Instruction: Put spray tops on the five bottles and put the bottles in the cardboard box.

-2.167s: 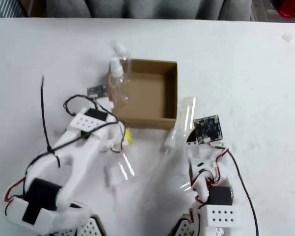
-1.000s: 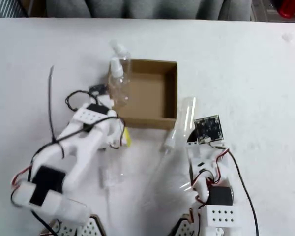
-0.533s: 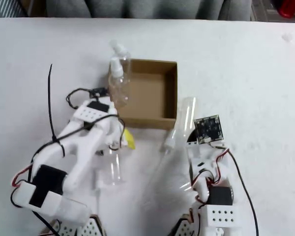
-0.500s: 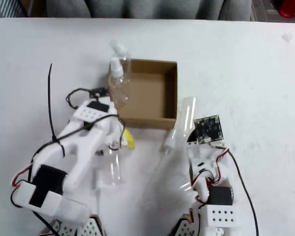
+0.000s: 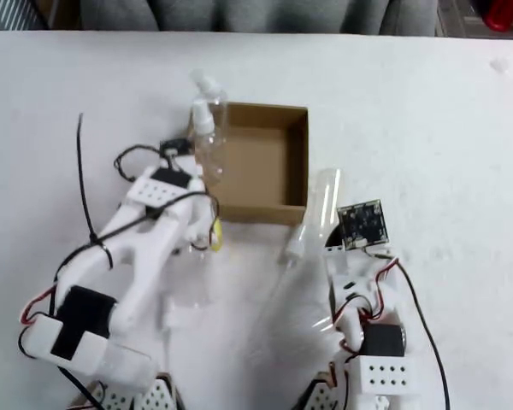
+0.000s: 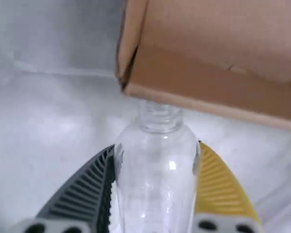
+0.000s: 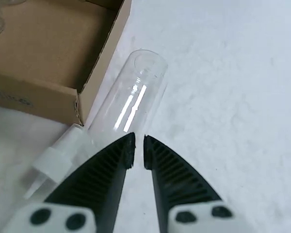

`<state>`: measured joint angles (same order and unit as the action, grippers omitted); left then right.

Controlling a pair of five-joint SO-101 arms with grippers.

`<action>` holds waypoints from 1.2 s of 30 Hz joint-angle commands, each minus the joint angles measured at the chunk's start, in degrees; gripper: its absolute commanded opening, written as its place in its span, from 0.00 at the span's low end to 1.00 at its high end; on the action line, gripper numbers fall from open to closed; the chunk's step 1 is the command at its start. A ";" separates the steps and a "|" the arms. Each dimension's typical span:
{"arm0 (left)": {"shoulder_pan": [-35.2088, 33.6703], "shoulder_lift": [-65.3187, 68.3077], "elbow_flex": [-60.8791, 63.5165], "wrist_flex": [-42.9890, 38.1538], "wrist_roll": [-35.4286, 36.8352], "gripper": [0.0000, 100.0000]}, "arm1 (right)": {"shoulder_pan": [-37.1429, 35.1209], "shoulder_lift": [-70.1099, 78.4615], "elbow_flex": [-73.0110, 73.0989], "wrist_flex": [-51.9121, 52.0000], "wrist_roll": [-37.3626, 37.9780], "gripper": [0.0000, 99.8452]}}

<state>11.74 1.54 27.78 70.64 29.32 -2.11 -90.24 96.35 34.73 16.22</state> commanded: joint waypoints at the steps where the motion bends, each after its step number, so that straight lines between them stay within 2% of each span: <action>1: -0.66 -0.92 -8.79 6.68 -0.44 0.02 | 0.75 -0.84 0.79 0.04 0.79 0.01; 5: -1.01 -0.92 -14.33 13.71 -1.14 0.02 | 0.84 -0.84 0.79 0.22 0.79 0.01; 10: -7.16 -3.12 -19.52 19.34 -8.88 0.02 | 0.48 -0.84 0.79 1.19 0.79 0.01; 16: -18.59 -12.09 -19.34 20.57 -14.15 0.02 | 0.40 -0.84 0.70 1.54 0.79 0.01; 23: -27.74 -16.84 -12.13 20.22 -20.57 0.02 | 0.04 -0.84 -2.64 3.82 0.35 0.01; 30: -38.64 -21.32 -11.43 20.22 -25.05 0.02 | -5.32 -0.84 -8.88 11.56 0.35 0.01; 36: -45.93 -23.60 -10.90 20.31 -26.90 0.02 | -11.12 -0.31 -14.95 13.32 0.35 0.01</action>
<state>-30.90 -19.21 17.14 90.86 3.82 -9.93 -90.33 86.51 47.56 16.22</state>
